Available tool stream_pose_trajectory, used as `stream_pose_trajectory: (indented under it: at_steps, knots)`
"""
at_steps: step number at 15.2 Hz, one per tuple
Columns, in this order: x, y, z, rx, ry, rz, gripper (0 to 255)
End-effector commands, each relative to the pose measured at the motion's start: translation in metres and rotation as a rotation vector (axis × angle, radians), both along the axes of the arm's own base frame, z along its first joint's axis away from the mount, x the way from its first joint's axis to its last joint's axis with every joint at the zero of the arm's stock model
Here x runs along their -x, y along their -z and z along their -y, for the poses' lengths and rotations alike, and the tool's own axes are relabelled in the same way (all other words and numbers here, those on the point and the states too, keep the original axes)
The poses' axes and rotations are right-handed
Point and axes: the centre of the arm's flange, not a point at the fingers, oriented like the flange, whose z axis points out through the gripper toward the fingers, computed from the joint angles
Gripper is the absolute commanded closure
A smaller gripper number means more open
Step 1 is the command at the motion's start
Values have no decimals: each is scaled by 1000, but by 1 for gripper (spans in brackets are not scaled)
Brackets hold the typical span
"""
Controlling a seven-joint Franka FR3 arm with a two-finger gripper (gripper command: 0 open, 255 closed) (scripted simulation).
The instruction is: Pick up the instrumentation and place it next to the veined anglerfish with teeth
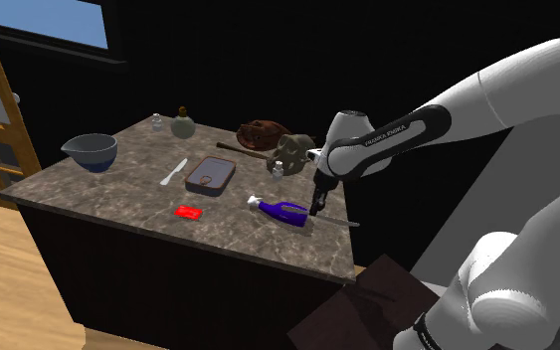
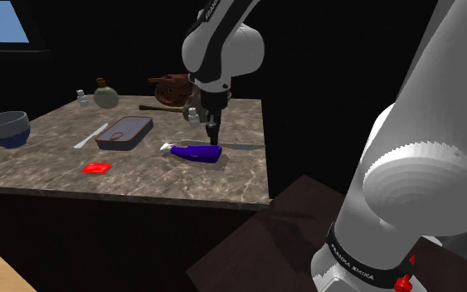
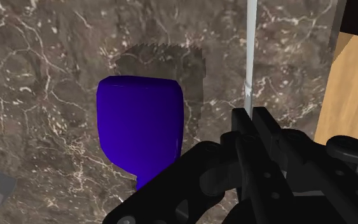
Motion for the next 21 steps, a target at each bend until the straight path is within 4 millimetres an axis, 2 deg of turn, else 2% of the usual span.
stream_pose_trajectory:
  at_steps: [1,21]
  knots:
    - [0,-11,0,0,0,-1,255]
    - [0,-116,0,0,0,-1,255]
